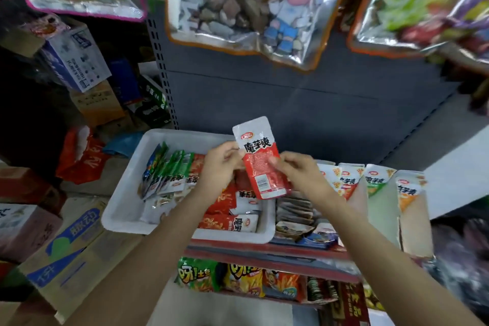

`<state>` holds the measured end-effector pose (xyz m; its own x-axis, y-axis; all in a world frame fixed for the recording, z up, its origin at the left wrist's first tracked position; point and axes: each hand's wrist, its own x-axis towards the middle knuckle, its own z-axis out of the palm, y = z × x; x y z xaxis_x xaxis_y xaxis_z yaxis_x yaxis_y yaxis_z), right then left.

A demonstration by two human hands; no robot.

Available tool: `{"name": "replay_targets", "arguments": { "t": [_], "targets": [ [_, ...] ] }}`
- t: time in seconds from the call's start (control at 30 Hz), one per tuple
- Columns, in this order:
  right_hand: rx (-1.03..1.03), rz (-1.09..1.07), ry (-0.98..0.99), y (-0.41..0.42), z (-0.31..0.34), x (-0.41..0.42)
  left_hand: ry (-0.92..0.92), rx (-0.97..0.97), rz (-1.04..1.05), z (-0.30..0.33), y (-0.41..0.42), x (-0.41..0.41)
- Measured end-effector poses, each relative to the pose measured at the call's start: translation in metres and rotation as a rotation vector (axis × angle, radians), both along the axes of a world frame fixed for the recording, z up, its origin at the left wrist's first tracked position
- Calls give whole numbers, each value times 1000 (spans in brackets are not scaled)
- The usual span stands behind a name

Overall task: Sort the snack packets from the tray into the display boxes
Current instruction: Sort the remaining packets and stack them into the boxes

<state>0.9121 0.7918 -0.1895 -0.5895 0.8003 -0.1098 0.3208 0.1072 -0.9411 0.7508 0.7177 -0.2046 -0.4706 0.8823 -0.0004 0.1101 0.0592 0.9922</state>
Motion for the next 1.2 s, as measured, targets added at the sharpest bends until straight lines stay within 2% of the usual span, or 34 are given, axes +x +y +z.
{"name": "replay_targets", "arguments": {
  "t": [0.13,0.3,0.37,0.43,0.53,0.67,0.83,0.9,1.03,1.1,1.2],
  "targets": [
    [-131,-88,278,16,20,39,-60,-68,-186,11,29,40],
    [-300,-77,423,39,25,81,-169,-122,-192,18,58,98],
    [-248,-97,383,43,21,92,-183,-112,-193,20,64,121],
    [-111,-161,292,47,20,100,-235,-93,-277,24,67,142],
    [-44,-249,303,52,18,109,-337,-127,-408,30,68,164],
    [-165,-188,363,62,12,125,-261,-111,-344,30,75,172],
    [6,-203,239,86,17,154,-160,-141,-361,26,80,169],
    [31,-212,195,95,18,165,-35,-142,-336,22,83,169],
    [132,-311,131,113,6,183,589,-217,-216,5,85,159],
    [200,-329,43,118,-5,189,861,-295,-274,-2,78,155],
    [297,-257,-79,114,-22,188,1060,-411,-410,-9,71,154]
  ]
}}
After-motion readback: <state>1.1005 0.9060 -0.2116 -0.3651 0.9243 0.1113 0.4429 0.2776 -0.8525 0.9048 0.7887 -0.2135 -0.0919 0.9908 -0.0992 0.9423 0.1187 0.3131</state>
